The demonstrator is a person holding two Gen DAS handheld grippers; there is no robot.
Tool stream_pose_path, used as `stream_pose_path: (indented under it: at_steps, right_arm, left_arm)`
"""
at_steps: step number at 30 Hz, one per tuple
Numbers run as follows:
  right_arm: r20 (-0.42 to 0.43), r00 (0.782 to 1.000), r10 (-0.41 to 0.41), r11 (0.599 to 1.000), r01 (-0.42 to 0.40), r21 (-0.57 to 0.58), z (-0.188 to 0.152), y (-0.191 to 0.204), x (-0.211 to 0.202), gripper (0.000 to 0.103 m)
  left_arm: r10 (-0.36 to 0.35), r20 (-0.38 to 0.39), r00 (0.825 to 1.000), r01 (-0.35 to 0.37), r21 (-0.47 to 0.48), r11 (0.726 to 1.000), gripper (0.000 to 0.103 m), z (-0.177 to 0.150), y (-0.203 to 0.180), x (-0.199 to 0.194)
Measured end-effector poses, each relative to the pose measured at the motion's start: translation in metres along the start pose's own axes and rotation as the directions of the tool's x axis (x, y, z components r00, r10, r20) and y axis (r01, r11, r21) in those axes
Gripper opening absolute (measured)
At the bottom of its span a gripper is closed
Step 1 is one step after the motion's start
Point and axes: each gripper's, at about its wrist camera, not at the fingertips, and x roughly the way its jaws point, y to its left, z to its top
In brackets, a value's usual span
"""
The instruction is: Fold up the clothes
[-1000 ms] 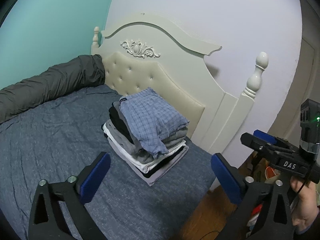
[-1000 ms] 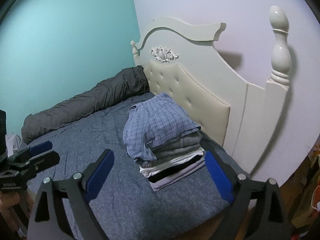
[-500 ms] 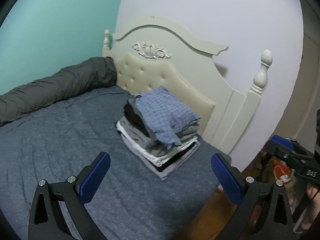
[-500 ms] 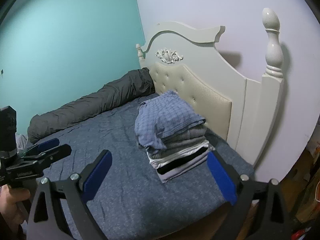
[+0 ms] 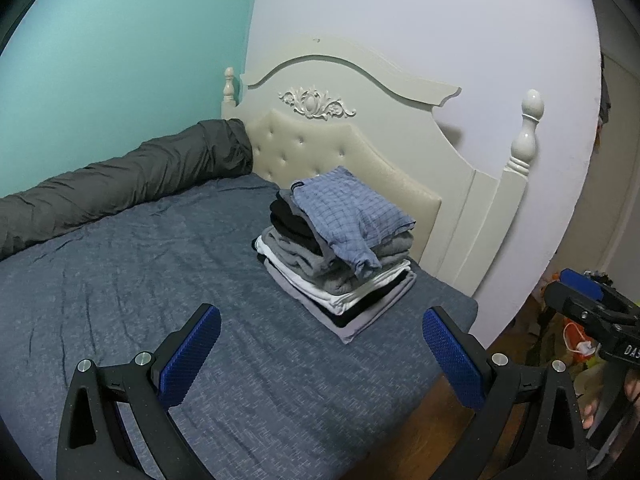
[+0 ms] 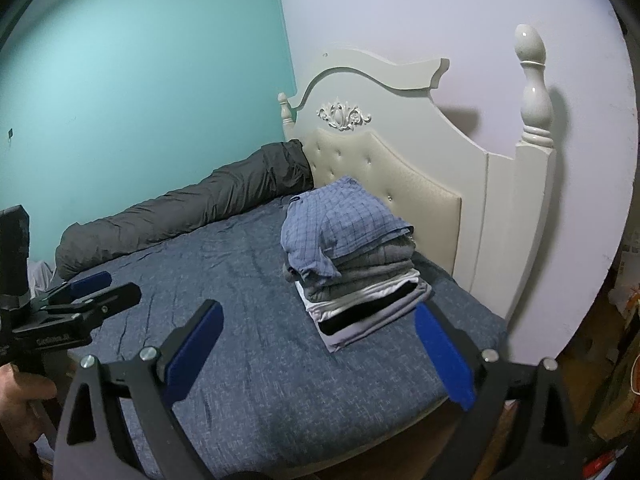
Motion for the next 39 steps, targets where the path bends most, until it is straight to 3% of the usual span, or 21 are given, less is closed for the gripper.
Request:
stream_pose_path:
  at_steps: [20,39]
  right_arm:
    - [0.02,0.999,-0.039,0.999,0.038,0.027,-0.038,0.004,-0.007,0.098]
    - [0.025,0.999,-0.041,0.999,0.041,-0.002,-0.044,0.016,-0.008,0.099]
  left_arm:
    - [-0.029,0.024,0.999,0.029,0.021,0.999,0.103,-0.029,-0.009,-0.023]
    - [-0.043,0.003,0.999,0.043,0.016,0.999,0.103,-0.037,-0.009,-0.019]
